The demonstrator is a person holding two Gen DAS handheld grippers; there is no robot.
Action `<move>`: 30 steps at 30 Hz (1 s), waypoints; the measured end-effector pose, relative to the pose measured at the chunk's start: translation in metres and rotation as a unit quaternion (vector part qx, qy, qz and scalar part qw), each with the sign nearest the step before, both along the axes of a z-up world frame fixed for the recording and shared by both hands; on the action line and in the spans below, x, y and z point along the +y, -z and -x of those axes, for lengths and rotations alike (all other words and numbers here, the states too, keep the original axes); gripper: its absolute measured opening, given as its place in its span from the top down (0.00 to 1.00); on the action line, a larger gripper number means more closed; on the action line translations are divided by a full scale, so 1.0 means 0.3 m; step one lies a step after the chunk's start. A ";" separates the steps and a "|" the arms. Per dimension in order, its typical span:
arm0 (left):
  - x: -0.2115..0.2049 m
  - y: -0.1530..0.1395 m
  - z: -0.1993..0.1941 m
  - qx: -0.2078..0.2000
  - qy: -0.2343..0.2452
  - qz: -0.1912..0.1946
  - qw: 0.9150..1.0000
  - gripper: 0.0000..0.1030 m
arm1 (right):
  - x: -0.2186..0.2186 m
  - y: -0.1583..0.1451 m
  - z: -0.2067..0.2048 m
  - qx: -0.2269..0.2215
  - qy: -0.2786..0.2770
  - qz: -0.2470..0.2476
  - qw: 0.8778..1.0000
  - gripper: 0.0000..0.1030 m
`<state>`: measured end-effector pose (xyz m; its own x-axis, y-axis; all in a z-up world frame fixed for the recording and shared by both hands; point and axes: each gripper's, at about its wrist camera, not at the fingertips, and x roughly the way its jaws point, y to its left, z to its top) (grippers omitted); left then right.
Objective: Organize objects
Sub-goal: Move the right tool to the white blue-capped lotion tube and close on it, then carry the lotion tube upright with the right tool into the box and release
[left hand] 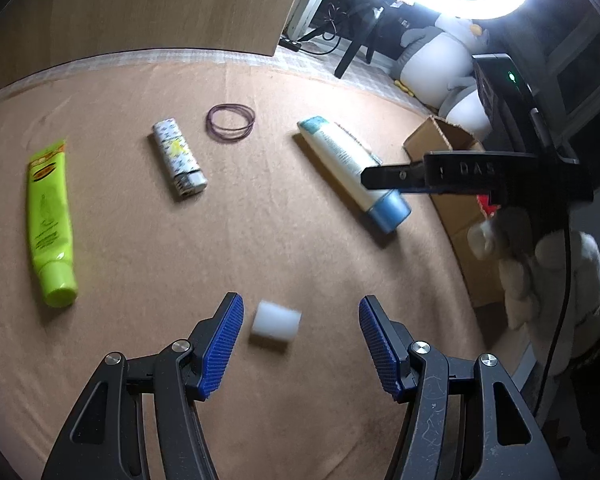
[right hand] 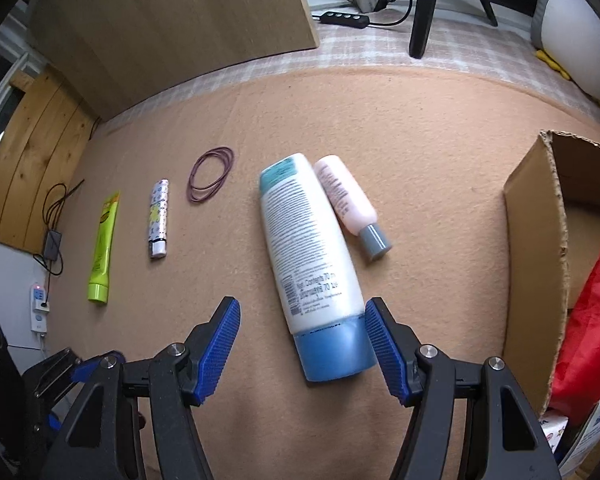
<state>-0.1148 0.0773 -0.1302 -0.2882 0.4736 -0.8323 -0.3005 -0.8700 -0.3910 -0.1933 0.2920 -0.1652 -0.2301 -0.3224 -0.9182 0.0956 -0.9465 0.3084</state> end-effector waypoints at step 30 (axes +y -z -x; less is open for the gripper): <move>0.297 0.126 0.264 -0.056 0.056 -0.071 0.994 0.57 | 0.040 0.080 0.066 -0.044 0.027 0.070 0.996 0.63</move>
<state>-0.1939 0.1664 -0.1679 -0.1357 0.6123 -0.7789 -0.3396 -0.7673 -0.5440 -0.2130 0.3038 -0.1892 -0.1712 -0.4377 -0.8827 0.0122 -0.8968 0.4423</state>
